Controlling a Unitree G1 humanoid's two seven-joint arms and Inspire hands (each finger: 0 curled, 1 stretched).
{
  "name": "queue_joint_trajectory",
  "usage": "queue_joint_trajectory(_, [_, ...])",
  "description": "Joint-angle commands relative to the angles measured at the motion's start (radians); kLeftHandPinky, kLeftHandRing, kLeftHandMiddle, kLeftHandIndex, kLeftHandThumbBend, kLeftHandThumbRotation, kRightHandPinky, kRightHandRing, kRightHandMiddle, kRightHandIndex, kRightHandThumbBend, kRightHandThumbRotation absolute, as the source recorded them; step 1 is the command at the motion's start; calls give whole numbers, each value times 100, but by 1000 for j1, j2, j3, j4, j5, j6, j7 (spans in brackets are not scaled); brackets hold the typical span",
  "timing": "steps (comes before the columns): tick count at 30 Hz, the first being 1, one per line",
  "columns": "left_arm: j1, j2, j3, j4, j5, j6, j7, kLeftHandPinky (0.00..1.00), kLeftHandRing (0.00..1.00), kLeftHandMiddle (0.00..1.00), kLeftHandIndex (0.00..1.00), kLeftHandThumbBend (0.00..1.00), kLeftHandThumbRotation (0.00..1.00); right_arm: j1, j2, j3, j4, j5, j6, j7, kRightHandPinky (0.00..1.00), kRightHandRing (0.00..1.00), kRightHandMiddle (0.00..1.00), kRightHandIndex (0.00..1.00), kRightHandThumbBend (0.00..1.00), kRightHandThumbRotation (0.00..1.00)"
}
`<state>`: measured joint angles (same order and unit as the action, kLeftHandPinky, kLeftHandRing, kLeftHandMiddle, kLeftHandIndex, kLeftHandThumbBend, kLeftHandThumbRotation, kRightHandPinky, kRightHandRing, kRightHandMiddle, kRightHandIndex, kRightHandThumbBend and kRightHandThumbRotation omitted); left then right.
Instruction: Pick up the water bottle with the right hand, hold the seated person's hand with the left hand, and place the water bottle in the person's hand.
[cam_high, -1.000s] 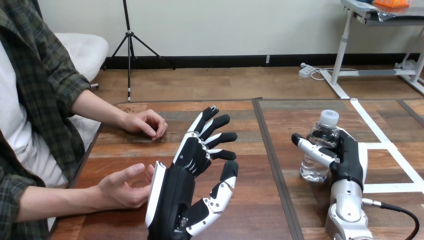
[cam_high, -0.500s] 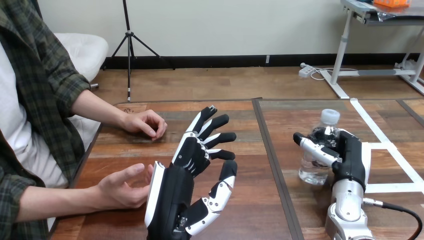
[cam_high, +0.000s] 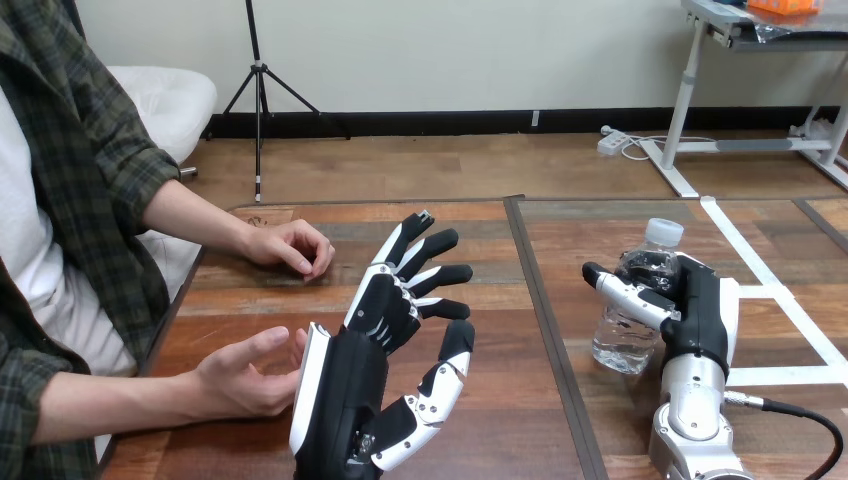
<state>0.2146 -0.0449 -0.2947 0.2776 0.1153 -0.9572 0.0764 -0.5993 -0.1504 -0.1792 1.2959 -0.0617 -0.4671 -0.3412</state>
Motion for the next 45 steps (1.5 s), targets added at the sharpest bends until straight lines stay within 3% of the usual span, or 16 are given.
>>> queue_joint_trajectory(1, [10, -36, 4, -26, 4, -11, 7, 62, 75, 84, 90, 29, 0, -74, 2, 8, -18, -7, -40, 10, 39, 45, 49, 50, 78, 0])
queue_joint_trajectory(27, [9, -34, 9, -28, 3, -10, 9, 62, 75, 84, 90, 30, 0, -65, -3, 24, -40, -19, -99, -2, 40, 43, 48, 49, 80, 0])
queue_joint_trajectory(45, [0, -30, 14, -29, 0, -5, 7, 63, 76, 83, 88, 31, 0, -36, -3, 24, -71, -8, -219, 43, 40, 45, 50, 51, 80, 0])
